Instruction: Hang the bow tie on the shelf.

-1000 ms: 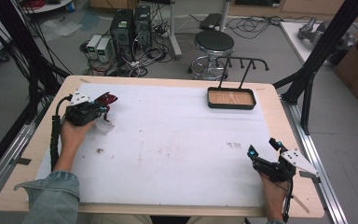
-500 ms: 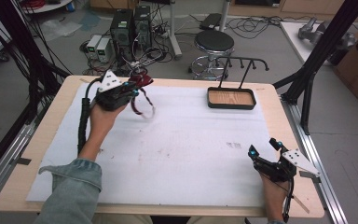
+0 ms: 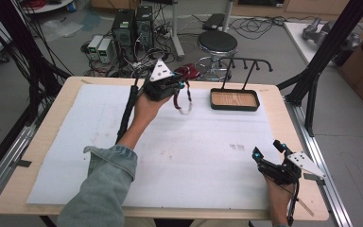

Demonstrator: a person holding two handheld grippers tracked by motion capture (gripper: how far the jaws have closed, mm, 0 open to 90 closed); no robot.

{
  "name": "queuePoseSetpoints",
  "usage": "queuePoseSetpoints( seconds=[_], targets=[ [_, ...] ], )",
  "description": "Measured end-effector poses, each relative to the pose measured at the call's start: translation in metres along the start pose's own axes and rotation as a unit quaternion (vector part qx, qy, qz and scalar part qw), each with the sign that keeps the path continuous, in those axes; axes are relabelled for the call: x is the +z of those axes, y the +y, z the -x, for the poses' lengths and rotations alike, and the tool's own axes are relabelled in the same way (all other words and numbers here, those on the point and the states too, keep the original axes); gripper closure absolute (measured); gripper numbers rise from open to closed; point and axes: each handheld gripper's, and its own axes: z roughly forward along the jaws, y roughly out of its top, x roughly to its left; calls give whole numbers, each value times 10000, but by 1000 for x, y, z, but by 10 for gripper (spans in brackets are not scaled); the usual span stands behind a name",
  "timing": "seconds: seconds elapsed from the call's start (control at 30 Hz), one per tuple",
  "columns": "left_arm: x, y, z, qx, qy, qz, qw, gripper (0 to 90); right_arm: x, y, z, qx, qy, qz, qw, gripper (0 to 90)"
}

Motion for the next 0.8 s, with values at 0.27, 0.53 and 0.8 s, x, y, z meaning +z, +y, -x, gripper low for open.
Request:
queuePoseSetpoints(
  seconds=[0.27,0.53,0.8],
  targets=[
    [39,17,7,33,3,84,10000,754,0,0,1,37,39,7,10000,109],
    [70,27,9,26,39,160,9999,755,0,0,2,73,72,42,9999,109],
    [79,27,1,-75,34,322,9994,755,0,0,3,120,66,32,9999,109]
  ],
)
